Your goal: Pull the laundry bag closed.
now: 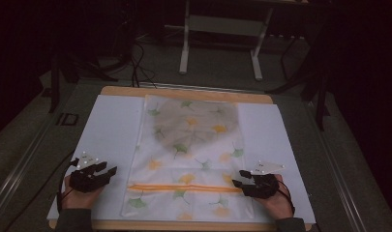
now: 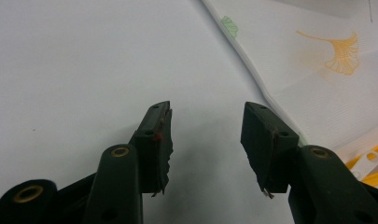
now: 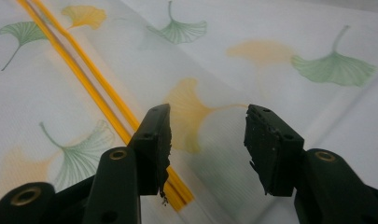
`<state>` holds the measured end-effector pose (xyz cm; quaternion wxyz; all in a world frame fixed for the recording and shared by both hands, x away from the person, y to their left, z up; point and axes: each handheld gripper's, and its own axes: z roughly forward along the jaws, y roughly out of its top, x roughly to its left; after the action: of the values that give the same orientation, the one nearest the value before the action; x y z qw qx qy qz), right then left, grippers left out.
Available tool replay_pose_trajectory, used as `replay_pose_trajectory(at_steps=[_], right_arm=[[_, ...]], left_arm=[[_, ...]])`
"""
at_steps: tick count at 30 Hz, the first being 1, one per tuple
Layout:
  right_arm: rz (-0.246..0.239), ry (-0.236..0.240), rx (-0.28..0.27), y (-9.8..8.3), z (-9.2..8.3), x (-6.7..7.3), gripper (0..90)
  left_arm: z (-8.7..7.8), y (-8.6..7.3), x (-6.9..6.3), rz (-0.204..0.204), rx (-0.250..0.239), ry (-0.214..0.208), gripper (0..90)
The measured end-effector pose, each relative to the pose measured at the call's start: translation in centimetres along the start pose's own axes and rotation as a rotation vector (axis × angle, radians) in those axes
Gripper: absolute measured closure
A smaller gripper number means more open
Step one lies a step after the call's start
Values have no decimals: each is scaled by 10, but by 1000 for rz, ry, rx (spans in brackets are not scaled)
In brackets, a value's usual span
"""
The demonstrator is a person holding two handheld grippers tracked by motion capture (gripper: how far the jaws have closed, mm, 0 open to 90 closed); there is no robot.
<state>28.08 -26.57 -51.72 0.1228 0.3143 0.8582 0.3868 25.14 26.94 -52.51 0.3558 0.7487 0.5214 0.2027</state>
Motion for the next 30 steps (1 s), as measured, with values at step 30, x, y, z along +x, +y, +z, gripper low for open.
replay_pose_trajectory(at_steps=[30], right_arm=[[-116, 76, 11, 37, 38, 31, 515]], left_arm=[[0, 1, 0, 22, 17, 6, 539]])
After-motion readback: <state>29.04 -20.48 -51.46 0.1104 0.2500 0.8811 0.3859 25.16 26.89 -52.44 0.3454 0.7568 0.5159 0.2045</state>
